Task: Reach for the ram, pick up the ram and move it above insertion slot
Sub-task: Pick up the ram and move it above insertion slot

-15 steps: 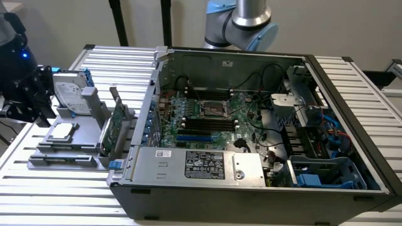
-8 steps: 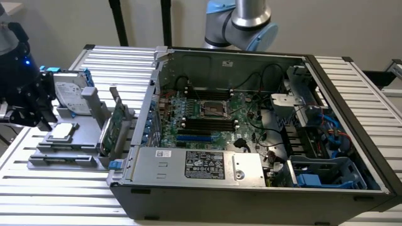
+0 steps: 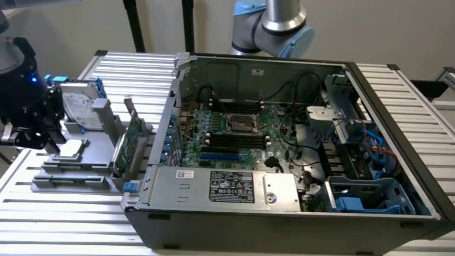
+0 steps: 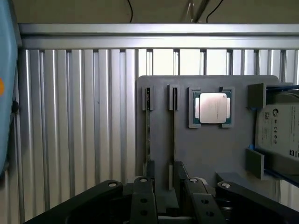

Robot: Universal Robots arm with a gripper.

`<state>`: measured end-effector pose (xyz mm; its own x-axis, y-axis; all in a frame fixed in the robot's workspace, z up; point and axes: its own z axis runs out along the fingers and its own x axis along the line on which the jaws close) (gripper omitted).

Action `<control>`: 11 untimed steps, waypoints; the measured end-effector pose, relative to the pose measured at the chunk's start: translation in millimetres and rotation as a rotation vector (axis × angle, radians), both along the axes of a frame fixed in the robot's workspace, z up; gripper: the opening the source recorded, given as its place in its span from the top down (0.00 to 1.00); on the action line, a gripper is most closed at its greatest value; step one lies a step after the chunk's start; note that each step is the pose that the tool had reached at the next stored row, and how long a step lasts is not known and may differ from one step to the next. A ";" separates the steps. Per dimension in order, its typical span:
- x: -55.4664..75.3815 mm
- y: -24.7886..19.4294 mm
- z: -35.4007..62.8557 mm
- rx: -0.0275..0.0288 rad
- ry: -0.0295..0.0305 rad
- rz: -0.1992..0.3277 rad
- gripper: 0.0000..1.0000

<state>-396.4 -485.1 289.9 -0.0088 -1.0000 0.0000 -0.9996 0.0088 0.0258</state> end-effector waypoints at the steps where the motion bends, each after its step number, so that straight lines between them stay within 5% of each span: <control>1: -0.5 0.0 -1.8 0.0000 0.0000 0.000 0.69; 11: -4.6 -0.7 -19.9 -0.0001 -0.0002 -0.002 0.69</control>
<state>-401.0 -485.8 270.0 -0.0111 -0.9999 0.0001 -0.9996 0.0111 0.0256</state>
